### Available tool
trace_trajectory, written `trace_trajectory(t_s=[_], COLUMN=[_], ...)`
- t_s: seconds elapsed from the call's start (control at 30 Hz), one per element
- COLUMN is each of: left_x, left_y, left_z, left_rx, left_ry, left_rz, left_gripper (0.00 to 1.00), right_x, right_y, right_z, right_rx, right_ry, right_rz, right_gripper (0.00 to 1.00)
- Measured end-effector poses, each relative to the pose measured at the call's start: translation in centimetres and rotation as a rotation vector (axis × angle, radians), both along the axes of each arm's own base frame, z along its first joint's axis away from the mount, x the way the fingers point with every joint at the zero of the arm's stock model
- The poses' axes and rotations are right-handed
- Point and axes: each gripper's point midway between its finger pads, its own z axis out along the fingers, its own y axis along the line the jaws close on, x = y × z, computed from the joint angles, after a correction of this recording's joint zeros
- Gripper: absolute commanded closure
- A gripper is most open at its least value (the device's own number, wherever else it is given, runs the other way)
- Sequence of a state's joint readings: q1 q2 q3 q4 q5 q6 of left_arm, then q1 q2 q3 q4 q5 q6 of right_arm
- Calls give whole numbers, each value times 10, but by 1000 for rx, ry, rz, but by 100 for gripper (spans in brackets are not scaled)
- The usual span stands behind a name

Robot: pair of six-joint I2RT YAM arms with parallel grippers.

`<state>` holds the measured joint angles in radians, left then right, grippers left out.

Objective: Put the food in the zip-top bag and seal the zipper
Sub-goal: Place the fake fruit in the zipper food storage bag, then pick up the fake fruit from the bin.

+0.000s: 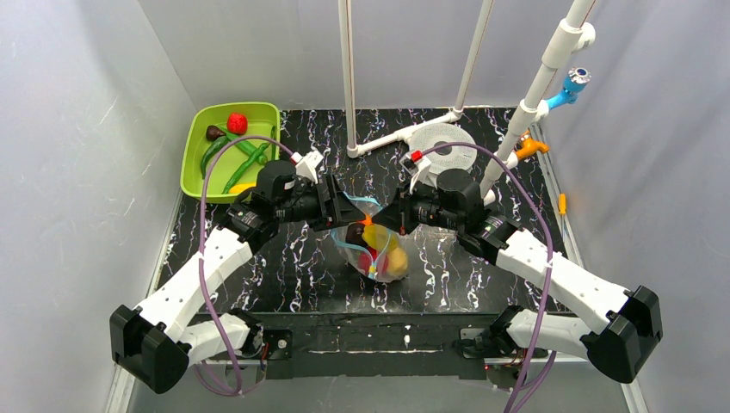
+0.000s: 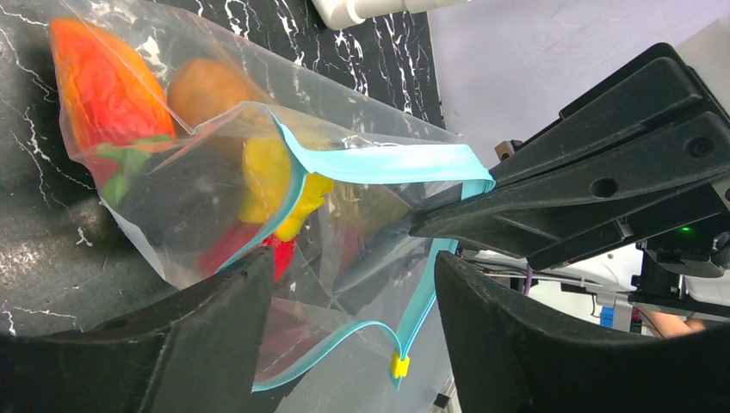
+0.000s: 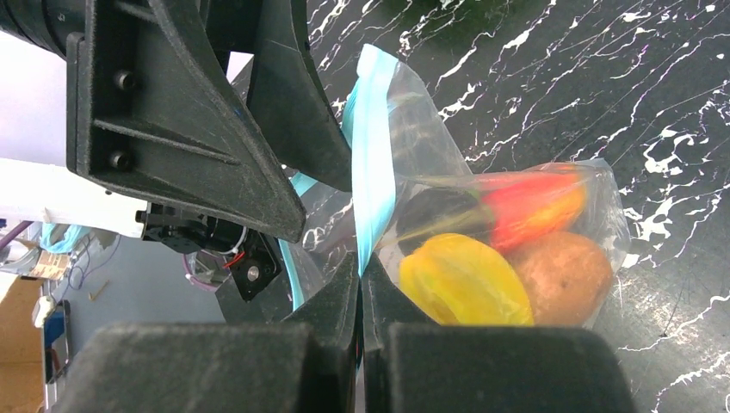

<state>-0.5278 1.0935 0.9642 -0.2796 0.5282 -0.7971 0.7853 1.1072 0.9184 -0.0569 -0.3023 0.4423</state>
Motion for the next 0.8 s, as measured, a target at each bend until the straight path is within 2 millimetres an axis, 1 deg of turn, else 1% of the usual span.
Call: trace_trajectory(t_s=[0.2,0.27,0.4,0.43,0.53,0.63,0.7,0.8], left_x=[0,-1,-4,-4,-5,-5,-3,4], left_y=[0,1,9,12,27,50,67,95], left_z=[3,7,31,41,71,100,112,117], left_rx=[-3,0,9,14,38,80,118,200], left_ry=[-22,-50,-159,-205,-348,-503,-579,-639], left_rz=[-11,-18,-23,-20,12,93,169,298], left_gripper=[29,28,24,22,17,10,5,2], right_x=[1,1,0,0,0,0,1,1], right_y=[0,0,0,0,0,-1,-1,-1], right_z=[1,1,-2,-4,-6,-6,-6,-6], right_rx=[4,4,0,-1,-4,-4,-5,-5], right_ry=[-4,-4,0,2,5,3,2,1], right_rz=[-1,-1,-1,-1,-2,-6,-8,-9], right_gripper=[99,99,99,99,99,99,99,99])
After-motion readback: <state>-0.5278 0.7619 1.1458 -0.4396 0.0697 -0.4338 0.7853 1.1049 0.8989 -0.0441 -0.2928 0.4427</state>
